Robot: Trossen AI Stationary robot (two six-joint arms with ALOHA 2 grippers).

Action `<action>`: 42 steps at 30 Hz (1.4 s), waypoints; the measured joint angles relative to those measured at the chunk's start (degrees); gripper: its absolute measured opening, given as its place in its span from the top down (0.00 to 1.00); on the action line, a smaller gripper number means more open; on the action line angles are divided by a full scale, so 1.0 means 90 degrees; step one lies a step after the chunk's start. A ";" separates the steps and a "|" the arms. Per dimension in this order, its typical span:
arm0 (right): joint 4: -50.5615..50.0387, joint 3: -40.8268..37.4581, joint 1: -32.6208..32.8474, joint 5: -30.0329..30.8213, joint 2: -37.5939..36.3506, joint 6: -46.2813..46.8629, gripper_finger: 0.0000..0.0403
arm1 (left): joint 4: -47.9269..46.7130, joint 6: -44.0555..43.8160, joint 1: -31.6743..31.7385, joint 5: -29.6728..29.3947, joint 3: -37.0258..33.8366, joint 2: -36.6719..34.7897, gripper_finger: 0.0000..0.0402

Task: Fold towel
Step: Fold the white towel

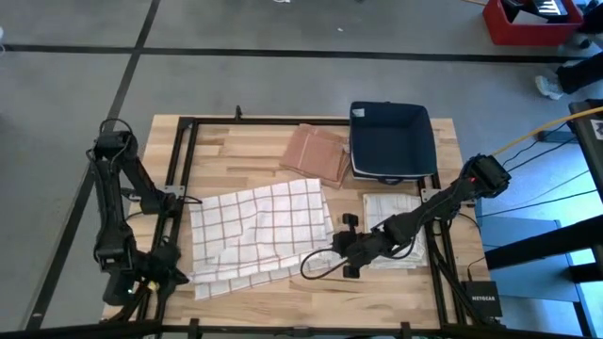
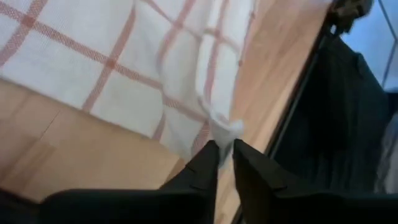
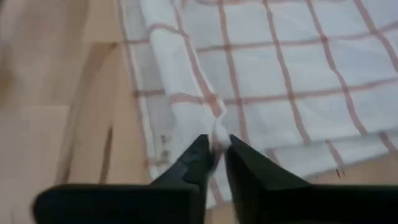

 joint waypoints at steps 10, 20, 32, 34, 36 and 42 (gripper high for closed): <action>-0.1302 0.0747 0.0007 -0.1480 -0.0114 0.0191 0.57 | 0.0724 0.0071 0.0250 0.0048 0.0000 -0.0326 0.63; -0.1118 0.1385 0.0299 -0.0637 -0.0052 -0.0176 0.51 | 0.1316 0.3109 0.1640 -0.1384 0.0211 -0.0554 0.61; -0.0012 0.0906 -0.0505 -0.0907 0.0393 -0.0552 0.56 | 0.1107 0.7229 0.5598 -0.1057 0.0163 -0.0457 0.61; 0.0000 0.0906 -0.0605 -0.1102 0.0465 -0.0546 0.56 | 0.1181 0.7625 0.6206 -0.1059 0.0010 -0.0450 0.61; 0.0007 0.0880 -0.0680 -0.1326 0.0633 -0.0485 0.56 | 0.1198 0.7637 0.6676 -0.1060 -0.0218 -0.0443 0.61; -0.0023 0.0869 -0.0643 -0.2182 0.1011 -0.0195 0.56 | 0.1892 0.7418 0.7257 -0.1049 -0.1135 -0.0439 0.61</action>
